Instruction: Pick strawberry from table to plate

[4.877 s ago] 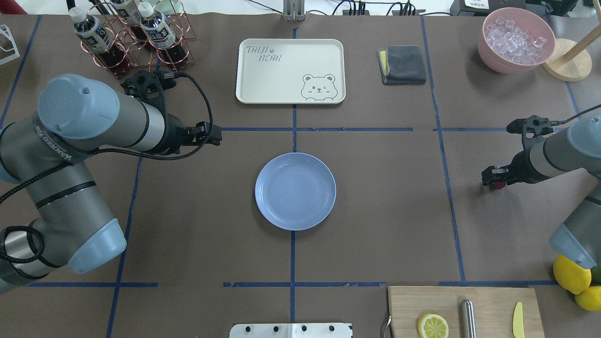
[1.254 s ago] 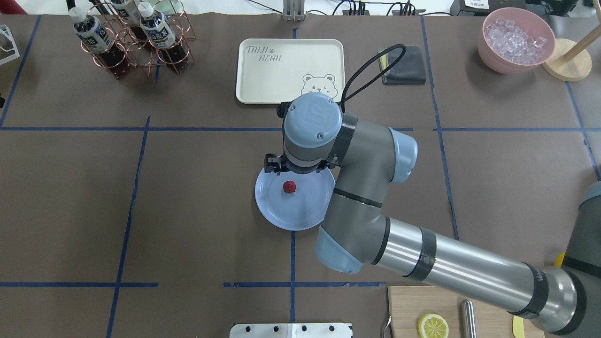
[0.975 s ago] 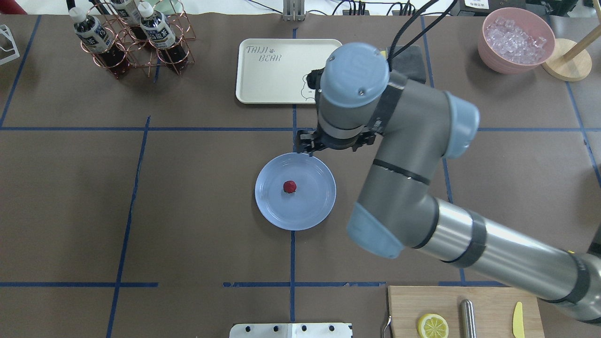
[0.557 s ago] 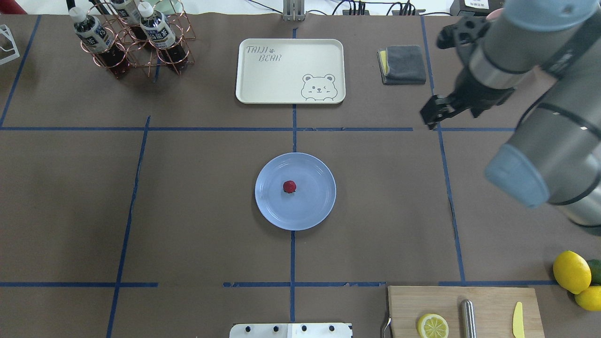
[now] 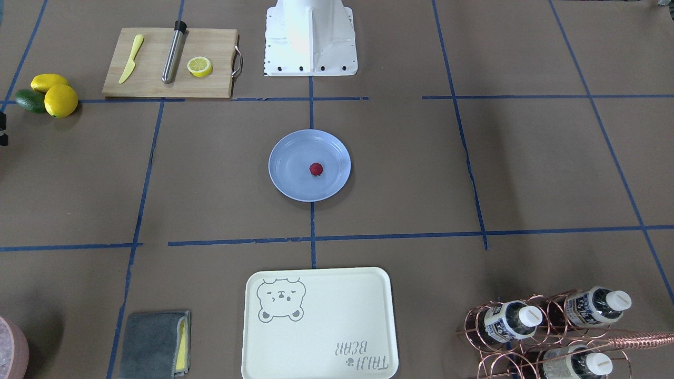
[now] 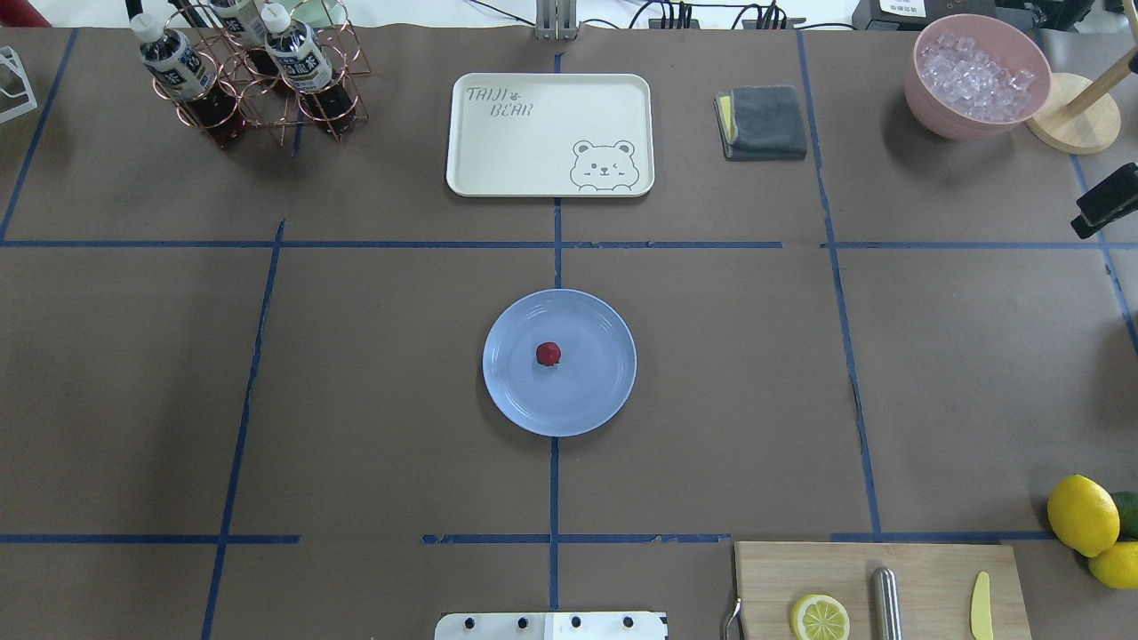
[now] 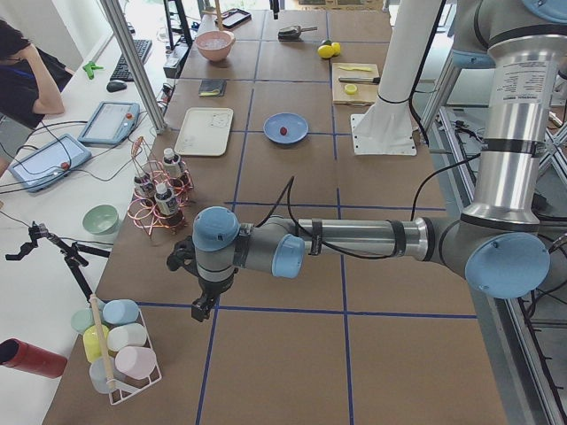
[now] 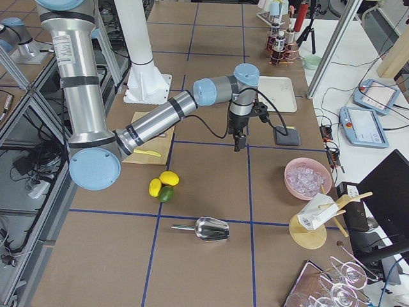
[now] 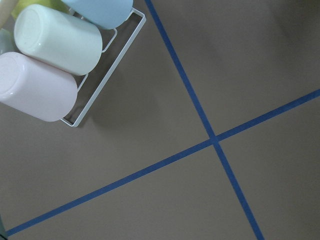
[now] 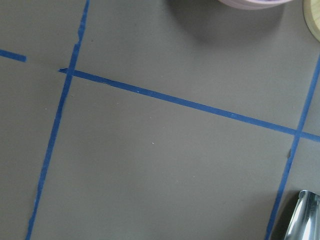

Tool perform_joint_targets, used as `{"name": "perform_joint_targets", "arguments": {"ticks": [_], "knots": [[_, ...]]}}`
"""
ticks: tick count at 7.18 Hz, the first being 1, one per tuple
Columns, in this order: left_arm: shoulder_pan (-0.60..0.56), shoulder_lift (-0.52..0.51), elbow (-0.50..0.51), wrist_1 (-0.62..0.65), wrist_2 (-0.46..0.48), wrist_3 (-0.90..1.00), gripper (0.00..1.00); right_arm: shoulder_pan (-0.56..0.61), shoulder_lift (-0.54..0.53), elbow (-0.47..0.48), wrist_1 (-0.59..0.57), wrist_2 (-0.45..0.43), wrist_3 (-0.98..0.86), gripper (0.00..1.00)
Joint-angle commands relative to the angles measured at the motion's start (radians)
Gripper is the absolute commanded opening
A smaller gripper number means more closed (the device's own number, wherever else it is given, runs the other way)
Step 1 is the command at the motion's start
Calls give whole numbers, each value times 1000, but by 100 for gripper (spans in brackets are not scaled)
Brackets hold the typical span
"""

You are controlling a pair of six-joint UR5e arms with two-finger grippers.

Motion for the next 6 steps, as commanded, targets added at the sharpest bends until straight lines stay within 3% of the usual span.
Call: {"name": "perform_joint_targets", "arguments": {"ticks": [1,2,4,6], "knots": [[4,-2,1,11,39,-76,100,110,-28,-38,20,7,-19,100],[10,-4,-10,13,36,-211,100,131,-61,-84,104,50,-22,100],[33,-13,-13,58,25,-279,100,203,-123,-277,291,206,-71,100],[33,-10,-13,63,25,-279,100,228,-175,-339,373,196,-102,100]]}}
